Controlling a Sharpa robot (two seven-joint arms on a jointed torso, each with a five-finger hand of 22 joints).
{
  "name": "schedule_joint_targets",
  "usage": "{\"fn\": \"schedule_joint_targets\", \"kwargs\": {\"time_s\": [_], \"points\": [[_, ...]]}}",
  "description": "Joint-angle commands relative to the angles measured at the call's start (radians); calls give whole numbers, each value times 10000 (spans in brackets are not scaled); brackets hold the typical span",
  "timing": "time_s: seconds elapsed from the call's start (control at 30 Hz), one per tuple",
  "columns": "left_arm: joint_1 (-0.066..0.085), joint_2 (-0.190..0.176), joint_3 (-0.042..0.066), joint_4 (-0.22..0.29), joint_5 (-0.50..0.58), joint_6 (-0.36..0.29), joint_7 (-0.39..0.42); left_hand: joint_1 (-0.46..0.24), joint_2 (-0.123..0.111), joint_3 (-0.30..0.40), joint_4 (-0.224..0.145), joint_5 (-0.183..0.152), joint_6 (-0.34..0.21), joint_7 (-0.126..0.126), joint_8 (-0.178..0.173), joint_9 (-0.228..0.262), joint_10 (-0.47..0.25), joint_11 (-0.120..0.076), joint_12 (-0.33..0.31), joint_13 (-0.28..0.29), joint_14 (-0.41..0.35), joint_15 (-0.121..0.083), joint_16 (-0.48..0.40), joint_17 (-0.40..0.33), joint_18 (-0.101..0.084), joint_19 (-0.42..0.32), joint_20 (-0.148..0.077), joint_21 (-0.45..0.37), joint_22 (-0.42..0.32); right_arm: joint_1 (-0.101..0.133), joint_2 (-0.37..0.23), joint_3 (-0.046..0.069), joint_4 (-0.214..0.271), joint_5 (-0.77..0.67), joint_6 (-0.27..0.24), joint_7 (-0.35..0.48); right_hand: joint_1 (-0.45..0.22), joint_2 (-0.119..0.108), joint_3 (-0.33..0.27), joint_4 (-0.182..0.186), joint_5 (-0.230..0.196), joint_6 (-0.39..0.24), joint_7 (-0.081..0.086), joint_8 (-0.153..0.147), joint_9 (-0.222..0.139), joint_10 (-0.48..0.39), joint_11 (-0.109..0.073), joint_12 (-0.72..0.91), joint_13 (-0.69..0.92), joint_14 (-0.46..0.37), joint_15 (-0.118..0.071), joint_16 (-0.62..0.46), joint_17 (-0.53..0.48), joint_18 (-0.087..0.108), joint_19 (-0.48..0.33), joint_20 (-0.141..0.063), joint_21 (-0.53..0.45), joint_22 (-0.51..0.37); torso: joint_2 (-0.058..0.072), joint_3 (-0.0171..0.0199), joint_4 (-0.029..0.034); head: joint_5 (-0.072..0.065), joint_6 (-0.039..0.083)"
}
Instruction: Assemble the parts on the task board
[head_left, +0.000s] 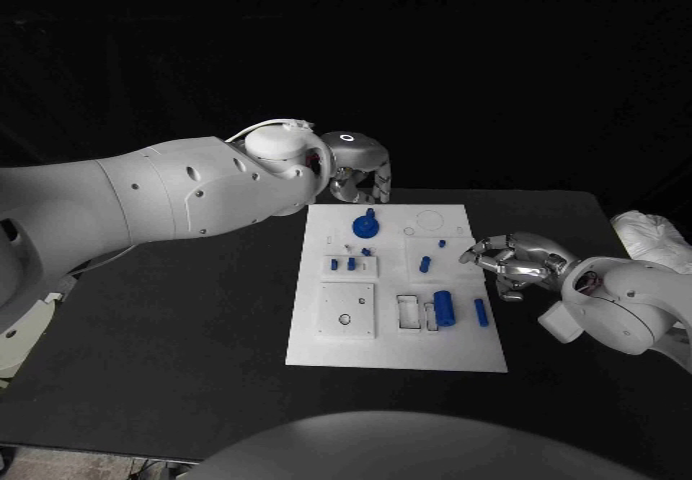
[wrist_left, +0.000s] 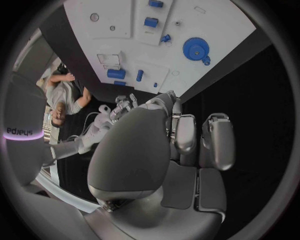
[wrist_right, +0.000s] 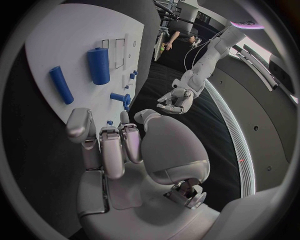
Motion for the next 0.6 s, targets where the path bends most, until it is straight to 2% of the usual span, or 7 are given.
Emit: {"fn": "schedule_joint_targets", "kwargs": {"time_s": [0.03,0.2,0.27,0.37,0.6], "points": [[-106,277,-15,-44,-3068,1064,-220,-197,-190,95,7,-89,-143,-11,-142,-46,-59,-20,-404,-249,138,0,-29,-94,-164,314,-18,235,2128,-7,12,-1,19,-24,201,-59,7,-77,78,7,-50,92,21,64,16,-4,79,-11,1238,178,41,-38,1805,94,-10,21,-9,1278,44,-25,-30,20,-1],[-319,676,-30,-312,-3723,1609,-443,-850,-467,-129,145,-773,-679,-49,-469,-169,-132,-16,-925,-533,264,-66,8,-187,-202,417,-48,406,2179,-4,36,0,24,-26,234,-73,8,-80,82,6,-52,104,22,66,16,-7,82,-12,1236,176,43,-39,1803,95,-15,22,-14,1277,29,-24,-37,-38,-1],[-400,803,-37,-420,-3941,1780,-516,-1032,-511,-257,167,-937,-769,-66,-521,-188,-312,-21,-1160,-646,305,-97,12,-247,-235,489,-59,544,2222,-4,39,1,28,-29,247,-79,11,-83,88,3,-53,118,21,69,16,-9,85,-13,1234,173,46,-41,1800,95,-16,24,-16,1276,33,-28,-33,-57,-1],[-552,951,-43,-560,-4121,1825,-541,-1105,-490,-365,98,-909,-807,-79,-541,-195,-415,-22,-1414,-781,396,-170,71,-263,-291,609,-80,786,2298,-3,41,1,28,-33,259,-88,16,-87,94,-1,-54,132,20,72,17,-6,87,-12,1236,178,49,-38,1804,93,-12,25,-11,1278,25,-22,-16,-93,-1],[-938,1192,-46,-772,-4126,1552,-305,-1084,-356,-351,-47,-538,-548,-24,-419,-139,-229,-9,-1605,-923,456,-209,102,-337,-302,639,-107,838,2312,-2,65,1,11,-36,292,-121,16,-87,94,-1,-54,132,20,72,17,-6,87,-12,1236,178,49,-38,1804,93,-12,25,-11,1278,15,-24,-9,-64,-1]]}}
